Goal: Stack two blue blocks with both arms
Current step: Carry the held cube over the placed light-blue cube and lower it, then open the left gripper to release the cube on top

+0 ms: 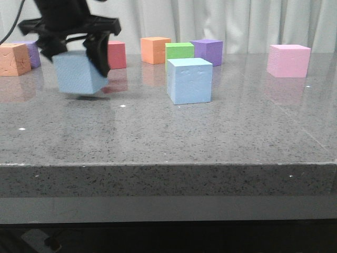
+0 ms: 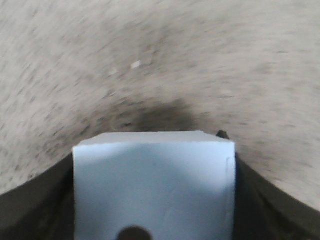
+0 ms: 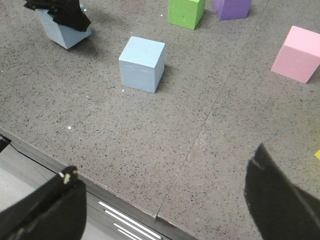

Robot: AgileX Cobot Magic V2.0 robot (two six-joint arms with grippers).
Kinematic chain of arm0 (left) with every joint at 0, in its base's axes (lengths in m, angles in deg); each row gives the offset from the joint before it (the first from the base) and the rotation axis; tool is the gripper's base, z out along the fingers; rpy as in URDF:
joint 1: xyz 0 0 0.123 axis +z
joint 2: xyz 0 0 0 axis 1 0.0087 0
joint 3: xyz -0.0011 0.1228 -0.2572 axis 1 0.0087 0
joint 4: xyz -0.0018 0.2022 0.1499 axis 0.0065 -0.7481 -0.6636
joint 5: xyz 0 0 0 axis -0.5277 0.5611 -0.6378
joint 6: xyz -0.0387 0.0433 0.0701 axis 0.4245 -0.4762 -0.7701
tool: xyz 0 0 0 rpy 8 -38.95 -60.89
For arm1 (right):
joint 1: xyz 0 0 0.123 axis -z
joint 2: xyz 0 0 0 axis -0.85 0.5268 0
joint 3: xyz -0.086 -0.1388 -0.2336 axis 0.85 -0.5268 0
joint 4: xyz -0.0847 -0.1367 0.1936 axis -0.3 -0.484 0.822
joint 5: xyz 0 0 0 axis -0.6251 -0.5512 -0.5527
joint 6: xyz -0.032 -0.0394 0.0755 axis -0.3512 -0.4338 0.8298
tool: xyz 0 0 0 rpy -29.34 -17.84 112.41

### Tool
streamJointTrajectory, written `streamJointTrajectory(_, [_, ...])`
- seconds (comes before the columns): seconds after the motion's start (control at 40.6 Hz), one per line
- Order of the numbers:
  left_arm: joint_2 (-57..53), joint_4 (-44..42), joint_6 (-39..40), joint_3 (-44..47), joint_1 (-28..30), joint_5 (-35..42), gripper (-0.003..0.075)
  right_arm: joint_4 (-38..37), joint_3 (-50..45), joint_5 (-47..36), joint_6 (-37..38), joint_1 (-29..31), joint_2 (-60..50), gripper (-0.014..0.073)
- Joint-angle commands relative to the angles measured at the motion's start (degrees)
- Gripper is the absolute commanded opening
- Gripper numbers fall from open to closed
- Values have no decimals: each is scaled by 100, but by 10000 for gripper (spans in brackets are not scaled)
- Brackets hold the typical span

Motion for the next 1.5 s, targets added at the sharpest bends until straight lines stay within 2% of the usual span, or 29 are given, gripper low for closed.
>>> streamJointTrajectory(0.0, [-395,192,-837,-627,-270,-112,367,99,120,-352,-54,22,-16,647])
streamJointTrajectory(0.222, [-395,328,-2955,-1531,-938,-250,367,99,120,-352,-54,22,-16,647])
streamJointTrajectory(0.345, [-395,1178,-4587,-1710,-1231,-355,367,99,120,-352,-54,22,-16,647])
streamJointTrajectory(0.419, [-395,1538,-5095,-1729,-1314,-232,367,99,120,-352,-54,22,-16,647])
streamJointTrajectory(0.739, [-376,1521,-5365,-1729,-1367,392,367,99,120,-352,-54,22,-16,647])
streamJointTrajectory(1.478, [220,1415,-5365,-1729,-1381,147,369,99,120,-352,-54,22,-16,647])
